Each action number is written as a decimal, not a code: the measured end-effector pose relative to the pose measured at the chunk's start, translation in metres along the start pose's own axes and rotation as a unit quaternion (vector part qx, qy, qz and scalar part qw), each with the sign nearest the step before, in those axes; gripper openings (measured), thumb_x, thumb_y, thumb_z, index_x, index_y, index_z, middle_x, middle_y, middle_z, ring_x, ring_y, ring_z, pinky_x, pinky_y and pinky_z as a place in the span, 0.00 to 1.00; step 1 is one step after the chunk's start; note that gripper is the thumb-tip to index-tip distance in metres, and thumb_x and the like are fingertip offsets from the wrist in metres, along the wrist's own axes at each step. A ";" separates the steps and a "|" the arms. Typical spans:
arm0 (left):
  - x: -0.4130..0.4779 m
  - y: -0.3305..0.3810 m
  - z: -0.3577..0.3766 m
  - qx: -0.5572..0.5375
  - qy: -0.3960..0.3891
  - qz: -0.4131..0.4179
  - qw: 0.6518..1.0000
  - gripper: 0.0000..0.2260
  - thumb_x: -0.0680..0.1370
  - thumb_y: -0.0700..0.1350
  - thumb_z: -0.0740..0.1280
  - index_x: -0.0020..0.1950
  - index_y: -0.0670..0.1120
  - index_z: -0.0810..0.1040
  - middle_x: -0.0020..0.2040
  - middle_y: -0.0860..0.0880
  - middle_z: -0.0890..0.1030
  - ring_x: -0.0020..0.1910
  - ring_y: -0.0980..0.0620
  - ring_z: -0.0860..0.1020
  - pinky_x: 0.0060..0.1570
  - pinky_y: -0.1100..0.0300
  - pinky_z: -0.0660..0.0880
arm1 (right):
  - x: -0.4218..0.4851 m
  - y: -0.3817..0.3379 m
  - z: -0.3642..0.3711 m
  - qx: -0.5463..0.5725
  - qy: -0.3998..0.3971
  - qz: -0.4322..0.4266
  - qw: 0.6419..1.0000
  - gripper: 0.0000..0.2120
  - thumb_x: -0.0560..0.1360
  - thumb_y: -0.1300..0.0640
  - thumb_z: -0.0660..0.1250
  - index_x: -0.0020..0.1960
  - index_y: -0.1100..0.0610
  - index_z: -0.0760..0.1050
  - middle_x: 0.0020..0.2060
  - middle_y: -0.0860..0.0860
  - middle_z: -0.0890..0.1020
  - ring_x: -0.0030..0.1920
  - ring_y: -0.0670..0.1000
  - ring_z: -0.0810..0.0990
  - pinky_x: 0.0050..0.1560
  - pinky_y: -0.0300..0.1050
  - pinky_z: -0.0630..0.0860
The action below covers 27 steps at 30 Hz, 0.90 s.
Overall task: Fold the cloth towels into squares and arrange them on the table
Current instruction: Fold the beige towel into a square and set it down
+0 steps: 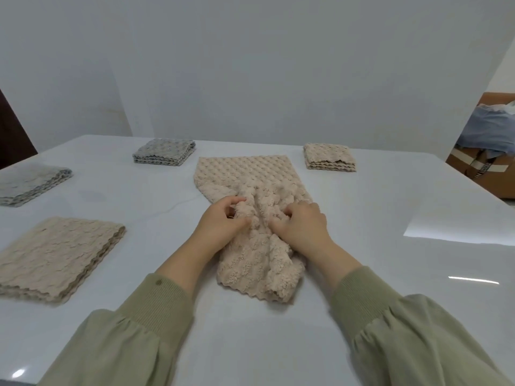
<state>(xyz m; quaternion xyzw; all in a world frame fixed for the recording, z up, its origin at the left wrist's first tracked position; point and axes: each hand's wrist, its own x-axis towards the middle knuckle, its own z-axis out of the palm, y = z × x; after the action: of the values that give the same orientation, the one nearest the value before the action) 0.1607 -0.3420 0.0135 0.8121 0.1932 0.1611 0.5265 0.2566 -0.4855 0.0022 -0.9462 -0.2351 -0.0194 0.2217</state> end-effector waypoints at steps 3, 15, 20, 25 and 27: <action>-0.001 0.004 -0.001 -0.213 -0.046 -0.092 0.972 0.02 0.76 0.44 0.68 0.46 0.50 0.79 0.46 0.47 0.81 0.48 0.47 0.79 0.52 0.51 0.77 | -0.002 0.002 0.002 0.139 -0.010 -0.066 0.988 0.04 0.71 0.56 0.66 0.45 0.54 0.73 0.48 0.53 0.77 0.53 0.55 0.73 0.52 0.48 0.70; -0.001 0.009 -0.032 -0.411 -0.069 -0.195 0.888 0.17 0.76 0.35 0.62 0.65 0.45 0.73 0.34 0.46 0.83 0.35 0.54 0.80 0.41 0.61 0.77 | -0.007 0.006 -0.004 0.191 0.033 -0.104 0.975 0.10 0.69 0.70 0.58 0.41 0.56 0.68 0.40 0.51 0.75 0.42 0.51 0.70 0.39 0.44 0.62; 0.006 -0.004 -0.042 0.083 0.139 -0.078 0.984 0.21 0.73 0.38 0.63 0.65 0.50 0.74 0.38 0.47 0.80 0.34 0.50 0.77 0.35 0.59 0.70 | -0.005 0.007 -0.002 0.213 0.009 -0.100 0.972 0.07 0.71 0.64 0.65 0.46 0.54 0.73 0.46 0.50 0.78 0.47 0.49 0.73 0.42 0.37 0.63; 0.004 -0.009 -0.023 0.350 0.178 0.139 0.909 0.22 0.78 0.45 0.61 0.73 0.47 0.65 0.67 0.44 0.70 0.66 0.44 0.65 0.63 0.49 0.65 | -0.002 0.011 -0.008 0.264 0.078 -0.048 0.960 0.10 0.78 0.54 0.59 0.46 0.56 0.78 0.43 0.50 0.80 0.45 0.49 0.76 0.43 0.42 0.70; 0.005 -0.009 -0.015 0.358 0.097 0.177 0.912 0.22 0.80 0.50 0.59 0.74 0.47 0.63 0.72 0.45 0.66 0.71 0.46 0.60 0.69 0.51 0.59 | 0.005 0.018 -0.007 0.128 0.126 -0.016 0.984 0.13 0.79 0.55 0.57 0.42 0.58 0.78 0.42 0.53 0.79 0.48 0.55 0.74 0.46 0.48 0.70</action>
<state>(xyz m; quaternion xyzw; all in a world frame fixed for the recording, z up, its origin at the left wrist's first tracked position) 0.1564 -0.3246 0.0117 0.9473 0.1414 0.2497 0.1421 0.2696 -0.5010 0.0020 -0.8962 -0.2209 -0.1113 0.3683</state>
